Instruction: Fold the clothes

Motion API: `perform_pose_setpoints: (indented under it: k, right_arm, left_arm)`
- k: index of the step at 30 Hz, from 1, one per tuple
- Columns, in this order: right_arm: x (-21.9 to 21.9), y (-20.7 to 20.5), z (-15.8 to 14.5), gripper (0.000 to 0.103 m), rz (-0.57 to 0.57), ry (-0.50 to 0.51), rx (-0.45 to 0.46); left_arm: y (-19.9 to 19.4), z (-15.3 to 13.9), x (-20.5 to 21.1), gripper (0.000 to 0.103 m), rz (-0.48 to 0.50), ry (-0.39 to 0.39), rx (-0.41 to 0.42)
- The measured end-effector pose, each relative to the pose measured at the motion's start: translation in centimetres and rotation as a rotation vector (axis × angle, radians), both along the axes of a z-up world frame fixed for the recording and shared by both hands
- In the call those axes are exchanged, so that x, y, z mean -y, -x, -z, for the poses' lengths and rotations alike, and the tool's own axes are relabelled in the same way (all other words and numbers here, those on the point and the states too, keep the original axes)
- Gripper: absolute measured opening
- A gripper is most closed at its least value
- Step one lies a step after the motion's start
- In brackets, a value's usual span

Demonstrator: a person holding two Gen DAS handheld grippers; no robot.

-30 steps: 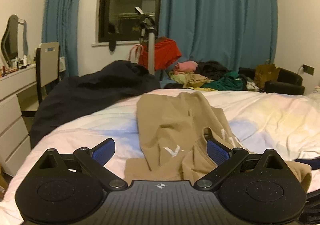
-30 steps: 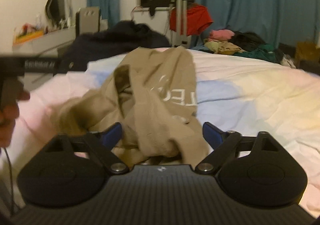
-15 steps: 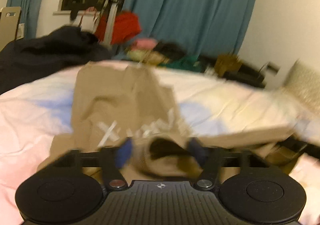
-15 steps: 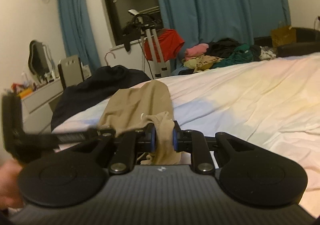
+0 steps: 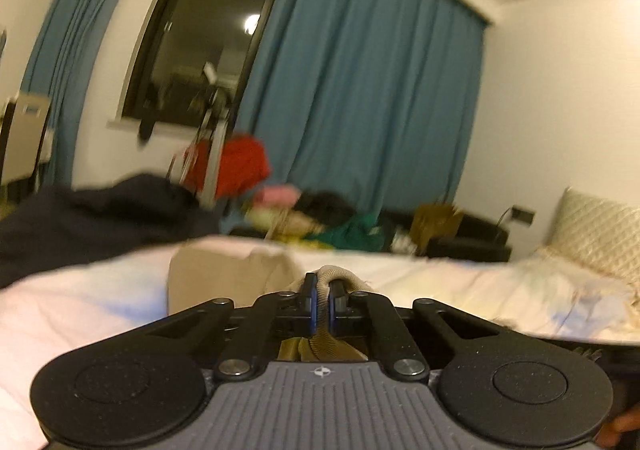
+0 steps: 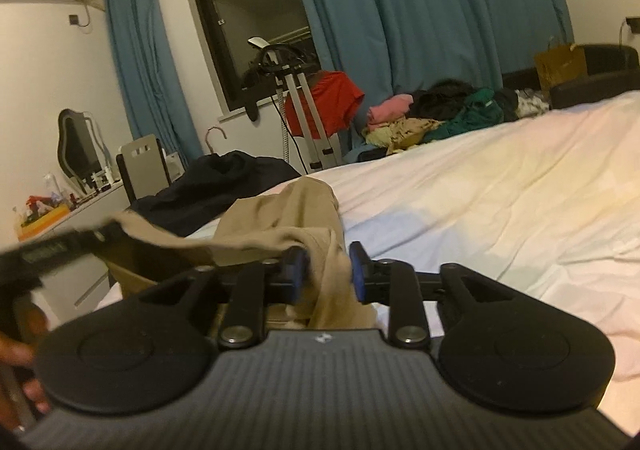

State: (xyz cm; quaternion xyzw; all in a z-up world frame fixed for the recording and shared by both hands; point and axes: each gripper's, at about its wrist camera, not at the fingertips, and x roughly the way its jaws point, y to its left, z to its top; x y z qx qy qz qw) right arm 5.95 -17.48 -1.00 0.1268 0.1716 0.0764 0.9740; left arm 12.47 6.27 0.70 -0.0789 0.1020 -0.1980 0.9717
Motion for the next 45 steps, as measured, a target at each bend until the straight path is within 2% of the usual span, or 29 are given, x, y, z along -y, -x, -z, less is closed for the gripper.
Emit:
perform_pose_setpoints:
  k: [1, 2, 8, 12, 14, 18, 20, 22, 25, 27, 28, 29, 30, 31, 32, 33, 34, 35, 37, 41, 45]
  right_arm:
    - [-0.4, 0.0, 0.0, 0.074, -0.009, 0.016, 0.003]
    - [-0.8, 0.0, 0.0, 0.093, -0.018, 0.032, 0.005]
    - [-3.2, 0.0, 0.1, 0.092, -0.059, 0.133, 0.011]
    - [-3.6, -1.5, 1.6, 0.092, 0.042, 0.175, -0.110]
    - [-2.5, -2.4, 2.4, 0.092, 0.093, 0.139, -0.209]
    - [0.3, -3.8, 4.2, 0.092, 0.119, -0.004, -0.408]
    - [1.6, -3.7, 4.6, 0.092, 0.144, -0.080, -0.430]
    - [2.8, -3.0, 3.8, 0.092, 0.196, -0.130, -0.380]
    - [3.4, -0.7, 1.2, 0.092, 0.301, -0.161, -0.162]
    - [2.8, 1.0, -0.5, 0.092, 0.340, -0.095, 0.005]
    - [2.3, 1.6, -1.1, 0.092, 0.350, -0.039, 0.061]
    - [1.6, 1.6, -1.4, 0.094, 0.338, 0.033, 0.068]
    - [1.1, 1.0, -1.1, 0.092, 0.304, 0.083, 0.035]
    - [0.8, 0.3, -0.5, 0.083, 0.264, 0.108, -0.015]
    - [0.6, -0.6, 0.3, 0.066, 0.222, 0.109, -0.080]
    - [0.7, -1.5, 1.4, 0.059, 0.187, 0.080, -0.148]
    - [0.7, -2.1, 2.3, 0.047, 0.166, 0.049, -0.193]
    - [0.4, -2.4, 2.8, 0.029, 0.156, 0.044, -0.206]
    - [-0.6, -2.0, 2.4, 0.009, 0.154, 0.093, -0.166]
    - [-0.8, 0.0, 0.0, 0.009, 0.153, 0.124, -0.003]
    - [-0.1, 1.4, -1.2, 0.009, 0.156, 0.098, 0.067]
  left_arm:
    - [0.4, -0.3, 0.0, 0.006, 0.007, 0.011, 0.017]
    - [0.8, -0.5, 0.0, 0.005, 0.013, 0.021, 0.033]
    - [2.5, -1.2, -0.1, 0.005, 0.041, 0.045, 0.105]
    - [3.1, -1.2, 0.4, 0.005, 0.012, 0.002, 0.116]
    - [3.0, -0.8, 0.8, 0.005, -0.022, -0.020, 0.110]
    - [3.0, -0.4, 0.4, 0.004, -0.088, -0.014, 0.093]
    - [3.0, -0.5, -0.2, 0.004, -0.113, 0.008, 0.086]
    - [3.4, -0.6, -1.1, 0.004, -0.118, 0.036, 0.077]
    - [4.0, -0.7, -1.8, 0.004, -0.117, 0.065, 0.102]
    - [4.4, -1.0, -2.3, 0.004, -0.109, 0.091, 0.119]
    - [4.5, -1.1, -2.6, 0.004, -0.105, 0.103, 0.127]
    - [4.6, -1.2, -2.7, 0.004, -0.111, 0.101, 0.128]
    - [4.7, -1.3, -2.8, 0.004, -0.117, 0.098, 0.130]
    - [4.8, -1.4, -2.9, 0.004, -0.121, 0.096, 0.128]
    - [4.6, -1.2, -3.1, 0.004, -0.119, 0.096, 0.111]
    - [4.4, -1.0, -3.0, 0.004, -0.114, 0.091, 0.089]
    - [4.2, -0.8, -3.0, 0.004, -0.108, 0.086, 0.067]
    - [4.0, -0.6, -3.0, 0.004, -0.103, 0.080, 0.045]
    - [3.8, 0.0, -2.6, 0.004, -0.097, 0.046, 0.020]
    - [3.2, 0.7, -2.6, 0.005, -0.059, 0.000, -0.066]
    - [2.8, 2.2, -3.5, 0.005, -0.034, -0.027, -0.192]
